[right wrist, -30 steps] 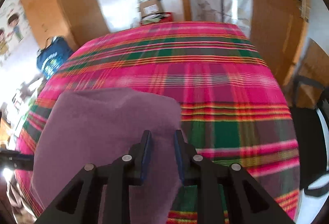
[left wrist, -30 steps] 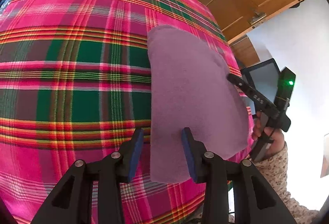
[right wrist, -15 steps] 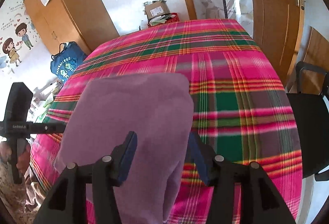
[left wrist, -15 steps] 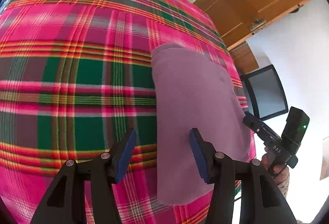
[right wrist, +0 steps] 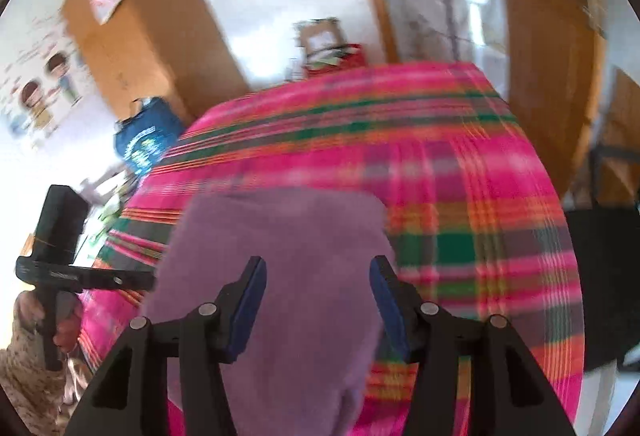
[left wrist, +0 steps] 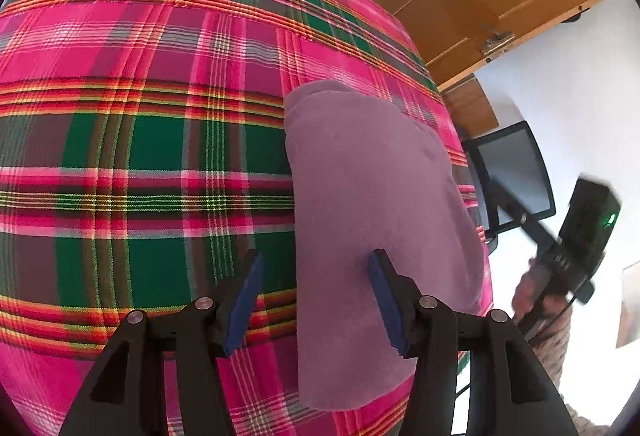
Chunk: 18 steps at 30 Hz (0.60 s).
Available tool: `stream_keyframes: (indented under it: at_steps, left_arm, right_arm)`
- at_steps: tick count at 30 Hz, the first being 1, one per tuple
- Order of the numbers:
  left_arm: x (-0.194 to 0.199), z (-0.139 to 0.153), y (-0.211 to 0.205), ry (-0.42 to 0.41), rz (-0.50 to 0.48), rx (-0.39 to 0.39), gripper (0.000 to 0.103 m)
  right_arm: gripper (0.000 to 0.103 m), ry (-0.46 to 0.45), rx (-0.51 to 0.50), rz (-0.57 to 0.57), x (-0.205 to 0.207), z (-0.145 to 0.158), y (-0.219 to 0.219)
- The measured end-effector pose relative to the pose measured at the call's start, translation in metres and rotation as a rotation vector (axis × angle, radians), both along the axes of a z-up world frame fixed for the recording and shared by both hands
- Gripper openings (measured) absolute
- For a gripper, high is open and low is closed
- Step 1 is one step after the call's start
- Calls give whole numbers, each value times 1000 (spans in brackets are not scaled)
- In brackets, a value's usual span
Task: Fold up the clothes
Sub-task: 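Move the open right gripper over the folded mauve garment, then grasp the folded garment edge with the right gripper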
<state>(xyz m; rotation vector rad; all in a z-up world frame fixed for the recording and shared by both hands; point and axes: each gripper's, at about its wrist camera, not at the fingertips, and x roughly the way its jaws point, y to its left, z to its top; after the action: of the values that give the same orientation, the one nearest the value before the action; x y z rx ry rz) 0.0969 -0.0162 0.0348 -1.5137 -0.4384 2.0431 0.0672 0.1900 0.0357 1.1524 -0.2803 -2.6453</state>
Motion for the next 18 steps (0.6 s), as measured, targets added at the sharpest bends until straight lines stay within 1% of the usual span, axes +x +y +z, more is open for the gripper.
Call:
stream_keyframes:
  at_steps: [1,2,5,7,13,18]
  left_arm:
    - [0,1,0,3,-5,-4,57]
    - [0,2,1,5,-10,-9,57]
    - [0,4,2,8,-24,-22,57]
    - [-1,4,3,4,-32,-30,57]
    - [-4,5,5,-10,-56,-45,57]
    - [-10,3,4,-33,-68,-32,57]
  right_arm:
    - [50,2,24,40,-9,2,-6]
    - [43,0,47,81,-19,4,-12]
    - [39,-13,111,192,-47,4,-29]
    - [30,-15,145,258,-64,3,-40]
    - [29,-54,174,480,-98,-5,-67]
    - [29,-97,224,644,-121,-17,-91]
